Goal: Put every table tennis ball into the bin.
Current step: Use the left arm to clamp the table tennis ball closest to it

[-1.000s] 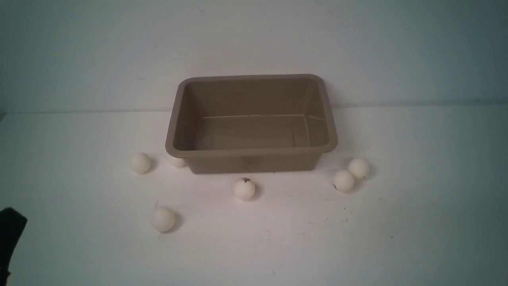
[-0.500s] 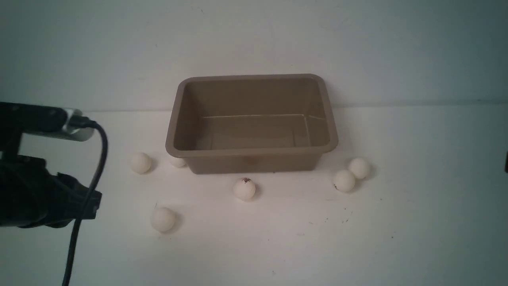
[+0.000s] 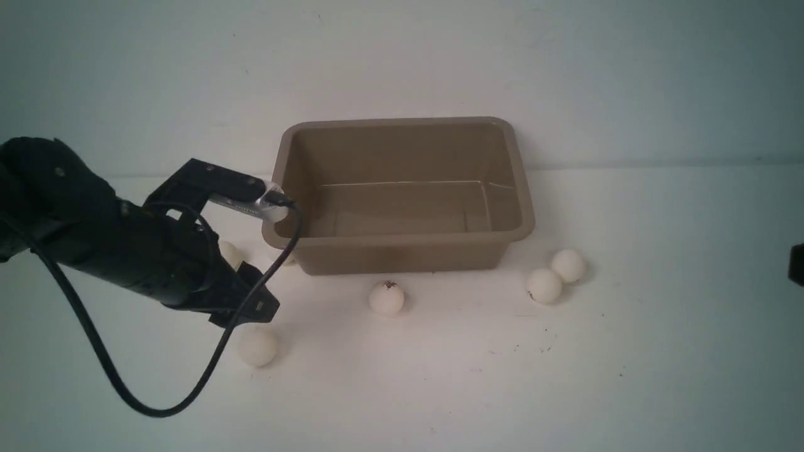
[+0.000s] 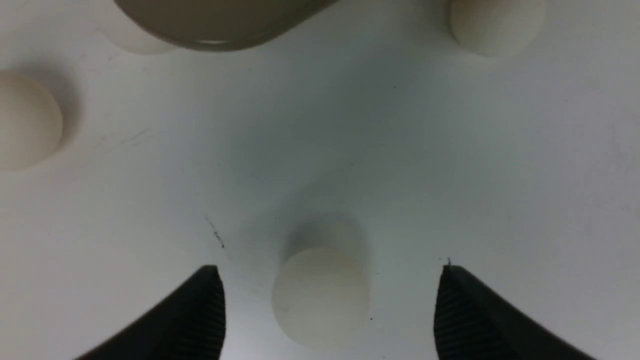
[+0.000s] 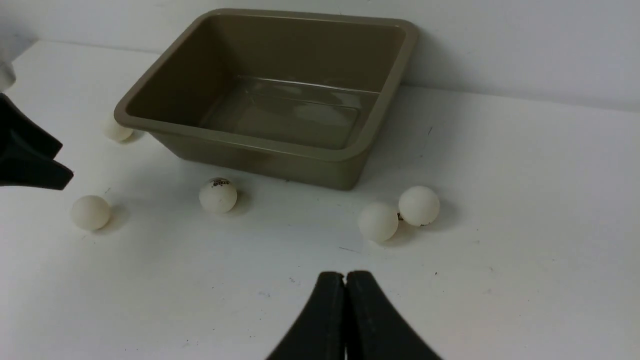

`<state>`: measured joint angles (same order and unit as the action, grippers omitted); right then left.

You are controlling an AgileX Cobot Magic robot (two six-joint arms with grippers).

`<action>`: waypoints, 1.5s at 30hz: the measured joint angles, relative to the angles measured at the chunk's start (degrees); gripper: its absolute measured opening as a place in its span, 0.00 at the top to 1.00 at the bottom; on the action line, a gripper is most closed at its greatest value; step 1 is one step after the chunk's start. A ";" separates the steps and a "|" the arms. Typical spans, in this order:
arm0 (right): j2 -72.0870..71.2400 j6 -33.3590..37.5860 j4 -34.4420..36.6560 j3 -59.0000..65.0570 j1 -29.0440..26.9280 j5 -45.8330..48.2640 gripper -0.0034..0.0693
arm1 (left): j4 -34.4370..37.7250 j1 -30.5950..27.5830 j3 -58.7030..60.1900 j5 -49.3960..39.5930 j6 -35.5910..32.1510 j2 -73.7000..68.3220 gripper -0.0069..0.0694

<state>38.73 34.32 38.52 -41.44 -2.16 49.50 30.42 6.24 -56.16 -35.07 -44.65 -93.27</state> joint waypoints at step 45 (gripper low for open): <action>0.00 0.00 0.00 -0.02 0.00 0.04 0.97 | 2.80 0.11 -18.80 -5.09 4.37 2.94 0.45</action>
<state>38.73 34.32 38.52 -41.46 -2.16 49.55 33.22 6.36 -74.97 -40.17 -40.28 -90.33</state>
